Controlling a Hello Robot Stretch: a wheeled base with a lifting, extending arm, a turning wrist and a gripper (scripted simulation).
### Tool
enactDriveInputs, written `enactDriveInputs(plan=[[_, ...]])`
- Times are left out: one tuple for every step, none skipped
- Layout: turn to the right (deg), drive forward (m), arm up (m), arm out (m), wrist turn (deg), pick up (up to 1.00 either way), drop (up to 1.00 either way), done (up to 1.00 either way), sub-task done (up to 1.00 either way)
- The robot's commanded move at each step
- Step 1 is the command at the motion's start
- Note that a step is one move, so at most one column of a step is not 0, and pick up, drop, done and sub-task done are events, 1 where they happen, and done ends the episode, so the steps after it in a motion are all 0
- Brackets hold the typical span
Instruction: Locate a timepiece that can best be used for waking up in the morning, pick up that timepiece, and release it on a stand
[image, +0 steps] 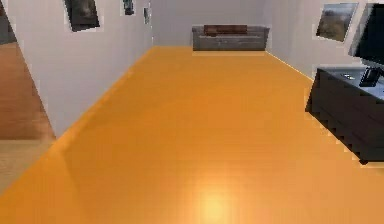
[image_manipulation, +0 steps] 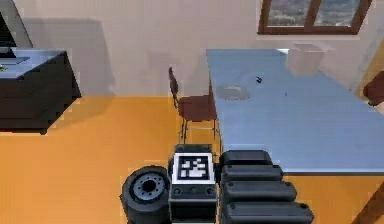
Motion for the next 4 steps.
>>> enactDriveInputs(plan=[[27.0, 0.0, 0.0, 0.0, 0.0, 0.0, 0.0, 0.0, 0.0], [0.0, 1.0, 0.0, 0.0, 0.0, 0.0, 0.0, 0.0, 0.0], [0.0, 1.0, 0.0, 0.0, 0.0, 0.0, 0.0, 0.0, 0.0], [6.0, 0.0, 0.0, 0.0, 0.0, 0.0, 0.0, 0.0, 0.0]])
